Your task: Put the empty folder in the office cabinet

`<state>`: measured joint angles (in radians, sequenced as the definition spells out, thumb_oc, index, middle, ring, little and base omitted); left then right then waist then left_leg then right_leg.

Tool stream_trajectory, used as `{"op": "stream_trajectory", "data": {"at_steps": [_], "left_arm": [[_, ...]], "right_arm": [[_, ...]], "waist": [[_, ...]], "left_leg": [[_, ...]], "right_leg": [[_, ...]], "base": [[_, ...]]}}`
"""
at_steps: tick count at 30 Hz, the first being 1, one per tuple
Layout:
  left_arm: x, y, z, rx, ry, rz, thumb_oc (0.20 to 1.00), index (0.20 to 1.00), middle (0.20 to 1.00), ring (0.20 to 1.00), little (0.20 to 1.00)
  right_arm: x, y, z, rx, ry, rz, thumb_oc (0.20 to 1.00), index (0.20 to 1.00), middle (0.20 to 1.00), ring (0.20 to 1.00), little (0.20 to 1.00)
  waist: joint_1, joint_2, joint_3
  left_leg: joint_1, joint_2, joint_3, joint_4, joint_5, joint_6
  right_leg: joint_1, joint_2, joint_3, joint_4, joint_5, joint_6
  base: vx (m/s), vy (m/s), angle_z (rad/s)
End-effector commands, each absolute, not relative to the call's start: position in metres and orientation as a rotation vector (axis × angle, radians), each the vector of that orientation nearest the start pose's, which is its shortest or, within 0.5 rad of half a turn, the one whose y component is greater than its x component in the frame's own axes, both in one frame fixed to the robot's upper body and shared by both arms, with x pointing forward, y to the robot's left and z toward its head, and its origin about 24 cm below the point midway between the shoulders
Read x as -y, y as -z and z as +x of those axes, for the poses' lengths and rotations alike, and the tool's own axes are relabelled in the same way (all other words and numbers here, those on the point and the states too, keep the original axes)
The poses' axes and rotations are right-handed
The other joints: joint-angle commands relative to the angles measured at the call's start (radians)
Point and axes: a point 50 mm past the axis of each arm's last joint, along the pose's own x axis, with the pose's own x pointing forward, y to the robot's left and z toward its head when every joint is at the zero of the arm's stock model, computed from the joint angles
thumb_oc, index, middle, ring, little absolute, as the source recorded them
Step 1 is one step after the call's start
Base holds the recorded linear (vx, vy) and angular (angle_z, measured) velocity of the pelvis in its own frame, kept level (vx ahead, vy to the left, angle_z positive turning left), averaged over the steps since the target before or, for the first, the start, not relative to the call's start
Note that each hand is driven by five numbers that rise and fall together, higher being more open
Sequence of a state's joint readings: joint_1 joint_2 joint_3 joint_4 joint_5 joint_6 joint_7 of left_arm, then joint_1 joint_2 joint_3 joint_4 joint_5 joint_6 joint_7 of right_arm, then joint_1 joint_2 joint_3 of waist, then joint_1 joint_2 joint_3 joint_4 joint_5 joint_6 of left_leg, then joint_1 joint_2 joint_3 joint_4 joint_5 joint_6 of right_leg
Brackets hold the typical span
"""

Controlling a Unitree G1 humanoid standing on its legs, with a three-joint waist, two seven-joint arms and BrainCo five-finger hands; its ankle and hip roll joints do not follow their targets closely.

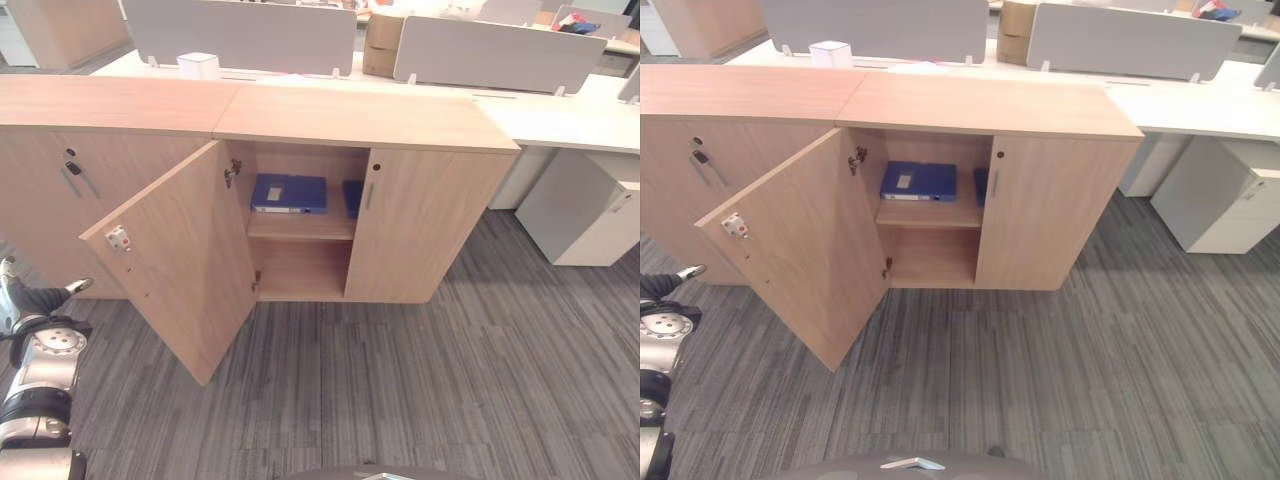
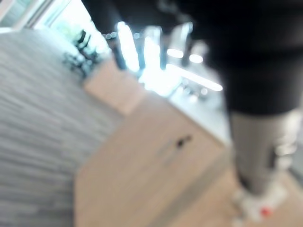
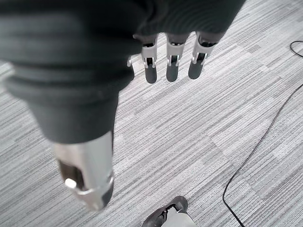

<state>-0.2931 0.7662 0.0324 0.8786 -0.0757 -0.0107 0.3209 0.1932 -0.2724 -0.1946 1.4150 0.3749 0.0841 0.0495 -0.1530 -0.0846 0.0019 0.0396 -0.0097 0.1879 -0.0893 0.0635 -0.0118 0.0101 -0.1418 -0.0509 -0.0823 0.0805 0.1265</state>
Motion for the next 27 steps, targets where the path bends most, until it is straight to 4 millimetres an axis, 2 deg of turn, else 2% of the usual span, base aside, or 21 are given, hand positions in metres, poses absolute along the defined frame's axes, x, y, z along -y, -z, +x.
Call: {"op": "stream_trajectory", "data": {"at_steps": [1,6,17,20,23,24,25,26,27], "left_arm": [[-0.401,-0.082,0.276,-0.243,-0.747,0.579,1.000,1.000,1.000,1.000,1.000],[-0.383,-0.091,0.299,-0.187,-0.695,0.489,1.000,1.000,1.000,1.000,1.000],[-0.369,-0.104,0.324,-0.159,-0.659,0.396,1.000,1.000,1.000,1.000,1.000],[-0.360,-0.101,0.329,-0.150,-0.630,0.358,1.000,1.000,1.000,1.000,1.000],[-0.336,-0.092,0.336,-0.113,-0.537,0.269,1.000,1.000,1.000,1.000,1.000],[-0.336,-0.092,0.336,-0.114,-0.536,0.268,1.000,1.000,1.000,1.000,1.000],[-0.321,-0.080,0.337,-0.116,-0.450,0.196,1.000,1.000,1.000,1.000,1.000],[-0.313,-0.077,0.338,-0.107,-0.405,0.161,1.000,1.000,1.000,1.000,1.000],[-0.313,-0.077,0.337,-0.108,-0.404,0.160,1.000,1.000,1.000,1.000,1.000]], "right_arm": [[0.273,0.160,-0.038,-1.526,0.661,0.210,1.000,1.000,1.000,1.000,1.000],[0.279,0.159,-0.034,-1.496,0.687,0.203,1.000,1.000,1.000,1.000,1.000],[0.281,0.159,-0.022,-1.436,0.713,0.210,1.000,1.000,1.000,1.000,1.000],[0.280,0.159,-0.020,-1.433,0.705,0.207,1.000,1.000,1.000,1.000,1.000],[0.277,0.160,-0.019,-1.429,0.690,0.215,1.000,1.000,1.000,1.000,1.000],[0.277,0.160,-0.019,-1.429,0.691,0.215,1.000,1.000,1.000,1.000,1.000],[0.278,0.160,-0.019,-1.431,0.687,0.214,1.000,1.000,1.000,1.000,1.000],[0.279,0.160,-0.019,-1.432,0.686,0.214,1.000,1.000,1.000,1.000,1.000],[0.279,0.159,-0.019,-1.433,0.686,0.213,1.000,1.000,1.000,1.000,1.000]], "waist": [[-0.014,0.027,0.035],[-0.042,0.009,0.060],[-0.075,-0.006,0.064],[-0.078,-0.007,0.063],[-0.079,-0.006,0.064],[-0.078,-0.006,0.064],[-0.079,-0.003,0.063],[-0.079,-0.001,0.063],[-0.079,-0.001,0.063]], "left_leg": [[-0.003,0.043,-0.030,0.002,-0.111,-0.025],[-0.047,0.049,-0.018,0.002,-0.100,-0.026],[-0.104,0.054,-0.003,0.002,-0.087,-0.029],[-0.104,0.053,-0.001,0.002,-0.089,-0.030],[-0.091,0.050,0.003,0.002,-0.096,-0.028],[-0.089,0.050,0.003,0.002,-0.096,-0.028],[-0.075,0.046,0.005,0.002,-0.103,-0.027],[-0.068,0.045,0.006,0.002,-0.106,-0.027],[-0.066,0.045,0.006,0.002,-0.106,-0.027]], "right_leg": [[-0.048,-0.038,0.022,0.021,0.011,0.076],[-0.095,-0.034,0.036,0.014,0.032,0.083],[-0.155,-0.033,0.046,0.005,0.055,0.089],[-0.158,-0.033,0.046,0.005,0.056,0.090],[-0.147,-0.037,0.048,0.006,0.051,0.090],[-0.146,-0.037,0.048,0.006,0.050,0.090],[-0.136,-0.039,0.048,0.006,0.046,0.089],[-0.131,-0.041,0.048,0.007,0.045,0.090],[-0.130,-0.041,0.048,0.007,0.044,0.090]], "base": [[-0.01,0.007,-0.12],[-0.05,0.002,-0.11],[-0.02,0.010,-0.03],[0.00,0.000,0.00],[0.00,0.000,0.00],[0.03,0.018,0.00],[0.04,0.018,-0.02],[0.04,0.018,-0.05],[0.04,0.022,-0.05]]}}
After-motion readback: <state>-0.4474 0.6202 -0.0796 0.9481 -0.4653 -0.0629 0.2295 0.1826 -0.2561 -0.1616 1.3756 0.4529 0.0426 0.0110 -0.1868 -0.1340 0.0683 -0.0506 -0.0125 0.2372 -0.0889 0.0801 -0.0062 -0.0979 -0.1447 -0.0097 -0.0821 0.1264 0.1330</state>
